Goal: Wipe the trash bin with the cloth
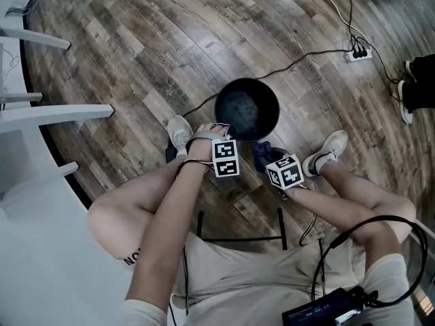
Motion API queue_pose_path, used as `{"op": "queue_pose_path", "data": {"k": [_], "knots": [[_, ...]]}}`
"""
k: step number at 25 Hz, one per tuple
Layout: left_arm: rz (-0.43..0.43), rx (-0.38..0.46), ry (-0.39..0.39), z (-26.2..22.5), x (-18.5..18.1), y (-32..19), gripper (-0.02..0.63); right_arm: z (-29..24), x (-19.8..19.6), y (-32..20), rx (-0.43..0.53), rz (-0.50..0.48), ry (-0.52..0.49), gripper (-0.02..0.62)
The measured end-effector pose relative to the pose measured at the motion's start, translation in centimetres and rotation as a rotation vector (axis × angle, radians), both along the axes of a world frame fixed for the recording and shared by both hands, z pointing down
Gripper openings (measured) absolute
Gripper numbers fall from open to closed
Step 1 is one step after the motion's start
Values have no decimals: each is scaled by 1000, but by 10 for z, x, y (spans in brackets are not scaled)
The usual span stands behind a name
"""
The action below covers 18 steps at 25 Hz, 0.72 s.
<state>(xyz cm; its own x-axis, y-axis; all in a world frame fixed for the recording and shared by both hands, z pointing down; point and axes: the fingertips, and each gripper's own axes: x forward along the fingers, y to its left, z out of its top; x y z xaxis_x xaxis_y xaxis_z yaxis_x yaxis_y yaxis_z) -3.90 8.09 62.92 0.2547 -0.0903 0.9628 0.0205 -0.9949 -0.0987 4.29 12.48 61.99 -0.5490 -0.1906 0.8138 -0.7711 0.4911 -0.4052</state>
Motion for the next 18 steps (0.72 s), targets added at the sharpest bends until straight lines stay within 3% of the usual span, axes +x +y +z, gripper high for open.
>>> {"op": "queue_pose_path", "data": {"k": [6,18], "knots": [[-53,-27,14,2,13,13,97,-27,-12,-1,14,3,-44,103],[-230,-118,41,-1,36,16,91,-20,-6,-20,148,-161,50,103]]}}
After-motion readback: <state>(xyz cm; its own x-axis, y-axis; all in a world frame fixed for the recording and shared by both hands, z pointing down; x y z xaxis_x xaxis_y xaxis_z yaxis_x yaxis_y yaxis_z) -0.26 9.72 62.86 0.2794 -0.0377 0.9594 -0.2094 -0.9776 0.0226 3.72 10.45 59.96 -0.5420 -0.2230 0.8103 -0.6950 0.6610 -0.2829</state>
